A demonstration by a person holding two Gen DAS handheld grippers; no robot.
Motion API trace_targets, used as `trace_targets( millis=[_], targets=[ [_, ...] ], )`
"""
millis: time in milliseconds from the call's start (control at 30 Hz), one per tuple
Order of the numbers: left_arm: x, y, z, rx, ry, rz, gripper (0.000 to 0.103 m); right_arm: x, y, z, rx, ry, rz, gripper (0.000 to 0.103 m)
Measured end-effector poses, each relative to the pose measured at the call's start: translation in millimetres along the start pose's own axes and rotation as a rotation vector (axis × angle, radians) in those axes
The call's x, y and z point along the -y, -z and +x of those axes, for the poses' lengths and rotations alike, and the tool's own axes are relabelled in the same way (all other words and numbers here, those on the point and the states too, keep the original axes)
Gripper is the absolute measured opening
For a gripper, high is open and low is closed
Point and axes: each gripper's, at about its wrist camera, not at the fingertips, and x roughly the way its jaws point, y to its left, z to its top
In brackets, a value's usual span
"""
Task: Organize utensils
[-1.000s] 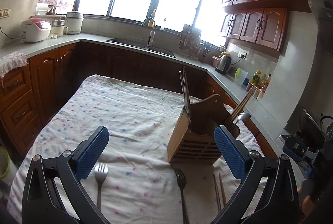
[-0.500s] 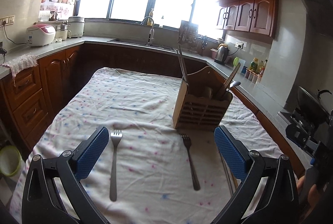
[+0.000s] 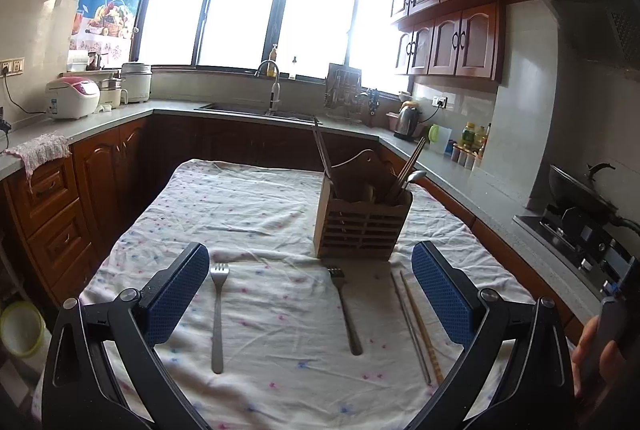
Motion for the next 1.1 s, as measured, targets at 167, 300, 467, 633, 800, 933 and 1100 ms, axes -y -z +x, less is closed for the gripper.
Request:
trace_targets(
  millis=[167,300,467,633,800,933,1100],
  targets=[
    [4,27,9,-0.028,-0.009,0.028,0.103,0,29,6,-0.020,0.043,-0.010,0.103],
    [8,49,16,-0.054,-0.024,0.055,0.103,6,59,17,-0.071,0.067,0.009,0.103],
    [13,65,19,-0.057,-0.048,0.098,0.103,9,85,21,-0.103,0.102,-0.003,0.103],
    [18,71,15,-0.035,-0.064,0.132,0.103,7,93,17,-0.084,0.115,-0.026,0.103],
    [18,74,16,-0.040,-0.081,0.141,0.103,2,96,14,-0.073,0.112,-0.043,0.103],
    [16,73,16,-0.039,-0.088,0.138,0.103,-1,99,16,-0.082,0.106,-0.044,0.103],
    [15,74,15,-0.040,-0.097,0.137,0.103,-1,98,17,-0.085,0.106,-0.044,0.103]
  ],
)
